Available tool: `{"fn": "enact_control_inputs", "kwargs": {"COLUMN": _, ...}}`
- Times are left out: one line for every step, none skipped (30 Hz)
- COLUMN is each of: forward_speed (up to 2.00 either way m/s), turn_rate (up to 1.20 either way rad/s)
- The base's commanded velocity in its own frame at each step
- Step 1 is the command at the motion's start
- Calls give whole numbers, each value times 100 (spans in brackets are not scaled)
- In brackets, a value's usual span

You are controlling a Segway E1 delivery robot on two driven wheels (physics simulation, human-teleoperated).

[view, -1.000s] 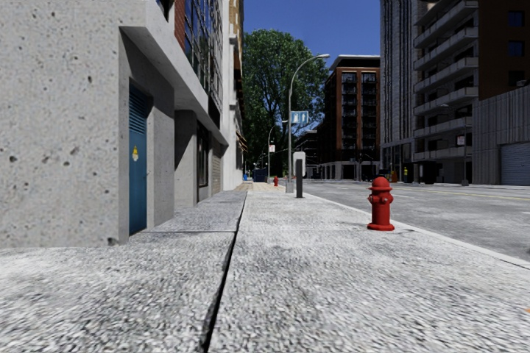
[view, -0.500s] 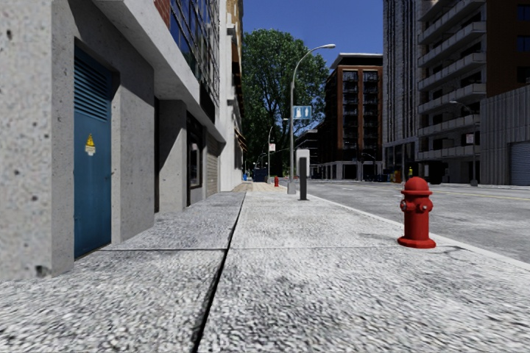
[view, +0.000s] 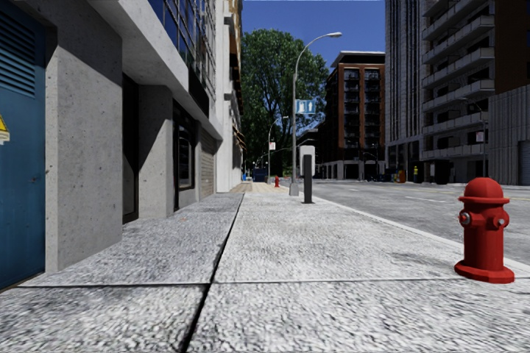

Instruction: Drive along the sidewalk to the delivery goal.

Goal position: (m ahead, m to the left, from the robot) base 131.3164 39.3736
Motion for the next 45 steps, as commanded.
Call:
{"fn": "enact_control_inputs", "kwargs": {"forward_speed": 200, "turn_rate": 0}}
{"fn": "enact_control_inputs", "kwargs": {"forward_speed": 200, "turn_rate": 0}}
{"fn": "enact_control_inputs", "kwargs": {"forward_speed": 200, "turn_rate": 0}}
{"fn": "enact_control_inputs", "kwargs": {"forward_speed": 200, "turn_rate": 0}}
{"fn": "enact_control_inputs", "kwargs": {"forward_speed": 200, "turn_rate": 0}}
{"fn": "enact_control_inputs", "kwargs": {"forward_speed": 200, "turn_rate": 0}}
{"fn": "enact_control_inputs", "kwargs": {"forward_speed": 200, "turn_rate": 0}}
{"fn": "enact_control_inputs", "kwargs": {"forward_speed": 200, "turn_rate": 0}}
{"fn": "enact_control_inputs", "kwargs": {"forward_speed": 200, "turn_rate": 0}}
{"fn": "enact_control_inputs", "kwargs": {"forward_speed": 200, "turn_rate": 0}}
{"fn": "enact_control_inputs", "kwargs": {"forward_speed": 200, "turn_rate": 0}}
{"fn": "enact_control_inputs", "kwargs": {"forward_speed": 200, "turn_rate": 0}}
{"fn": "enact_control_inputs", "kwargs": {"forward_speed": 200, "turn_rate": 0}}
{"fn": "enact_control_inputs", "kwargs": {"forward_speed": 200, "turn_rate": 0}}
{"fn": "enact_control_inputs", "kwargs": {"forward_speed": 200, "turn_rate": 0}}
{"fn": "enact_control_inputs", "kwargs": {"forward_speed": 200, "turn_rate": 0}}
{"fn": "enact_control_inputs", "kwargs": {"forward_speed": 200, "turn_rate": 0}}
{"fn": "enact_control_inputs", "kwargs": {"forward_speed": 200, "turn_rate": 0}}
{"fn": "enact_control_inputs", "kwargs": {"forward_speed": 200, "turn_rate": 0}}
{"fn": "enact_control_inputs", "kwargs": {"forward_speed": 200, "turn_rate": 0}}
{"fn": "enact_control_inputs", "kwargs": {"forward_speed": 200, "turn_rate": 0}}
{"fn": "enact_control_inputs", "kwargs": {"forward_speed": 200, "turn_rate": 0}}
{"fn": "enact_control_inputs", "kwargs": {"forward_speed": 200, "turn_rate": 0}}
{"fn": "enact_control_inputs", "kwargs": {"forward_speed": 200, "turn_rate": 0}}
{"fn": "enact_control_inputs", "kwargs": {"forward_speed": 200, "turn_rate": 0}}
{"fn": "enact_control_inputs", "kwargs": {"forward_speed": 200, "turn_rate": 0}}
{"fn": "enact_control_inputs", "kwargs": {"forward_speed": 200, "turn_rate": 0}}
{"fn": "enact_control_inputs", "kwargs": {"forward_speed": 200, "turn_rate": 0}}
{"fn": "enact_control_inputs", "kwargs": {"forward_speed": 200, "turn_rate": 0}}
{"fn": "enact_control_inputs", "kwargs": {"forward_speed": 200, "turn_rate": 0}}
{"fn": "enact_control_inputs", "kwargs": {"forward_speed": 200, "turn_rate": 0}}
{"fn": "enact_control_inputs", "kwargs": {"forward_speed": 200, "turn_rate": 0}}
{"fn": "enact_control_inputs", "kwargs": {"forward_speed": 200, "turn_rate": 0}}
{"fn": "enact_control_inputs", "kwargs": {"forward_speed": 200, "turn_rate": 0}}
{"fn": "enact_control_inputs", "kwargs": {"forward_speed": 200, "turn_rate": 0}}
{"fn": "enact_control_inputs", "kwargs": {"forward_speed": 200, "turn_rate": 0}}
{"fn": "enact_control_inputs", "kwargs": {"forward_speed": 200, "turn_rate": 0}}
{"fn": "enact_control_inputs", "kwargs": {"forward_speed": 200, "turn_rate": 0}}
{"fn": "enact_control_inputs", "kwargs": {"forward_speed": 200, "turn_rate": 0}}
{"fn": "enact_control_inputs", "kwargs": {"forward_speed": 200, "turn_rate": 0}}
{"fn": "enact_control_inputs", "kwargs": {"forward_speed": 200, "turn_rate": 0}}
{"fn": "enact_control_inputs", "kwargs": {"forward_speed": 200, "turn_rate": 0}}
{"fn": "enact_control_inputs", "kwargs": {"forward_speed": 200, "turn_rate": 0}}
{"fn": "enact_control_inputs", "kwargs": {"forward_speed": 200, "turn_rate": 0}}
{"fn": "enact_control_inputs", "kwargs": {"forward_speed": 200, "turn_rate": 0}}
